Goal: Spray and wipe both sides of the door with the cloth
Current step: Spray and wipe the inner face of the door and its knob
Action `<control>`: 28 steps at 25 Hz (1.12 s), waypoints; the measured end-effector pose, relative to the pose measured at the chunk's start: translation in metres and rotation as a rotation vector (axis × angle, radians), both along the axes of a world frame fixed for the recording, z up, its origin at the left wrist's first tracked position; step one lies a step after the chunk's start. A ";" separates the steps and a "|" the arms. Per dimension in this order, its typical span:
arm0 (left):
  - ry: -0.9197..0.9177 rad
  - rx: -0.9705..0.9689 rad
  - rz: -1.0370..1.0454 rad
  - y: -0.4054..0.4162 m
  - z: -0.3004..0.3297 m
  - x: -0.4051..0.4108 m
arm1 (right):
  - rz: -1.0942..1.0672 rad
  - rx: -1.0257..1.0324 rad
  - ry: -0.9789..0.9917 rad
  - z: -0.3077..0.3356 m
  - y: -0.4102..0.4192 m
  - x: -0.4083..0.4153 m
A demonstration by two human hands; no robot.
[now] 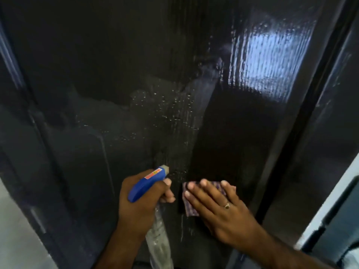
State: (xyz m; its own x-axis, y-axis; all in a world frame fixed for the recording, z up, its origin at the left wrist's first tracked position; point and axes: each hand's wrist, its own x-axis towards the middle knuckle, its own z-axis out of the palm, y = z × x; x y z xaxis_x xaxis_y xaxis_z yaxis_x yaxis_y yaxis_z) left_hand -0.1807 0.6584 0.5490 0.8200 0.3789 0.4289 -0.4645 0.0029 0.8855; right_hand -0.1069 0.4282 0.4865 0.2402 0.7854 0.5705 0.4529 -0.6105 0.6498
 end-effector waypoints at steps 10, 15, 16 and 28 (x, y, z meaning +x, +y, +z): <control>-0.086 0.109 0.009 0.017 0.012 0.000 | 0.017 0.527 -0.129 0.146 0.067 0.012; -0.039 -0.044 0.132 0.061 0.009 -0.022 | 0.082 -0.130 -0.032 0.027 0.043 0.005; -0.038 -0.033 0.156 0.069 0.010 -0.023 | 0.116 -0.115 -0.051 0.052 0.054 0.008; 0.021 0.022 0.227 0.086 -0.017 -0.034 | 0.134 -0.114 -0.063 0.059 0.090 0.008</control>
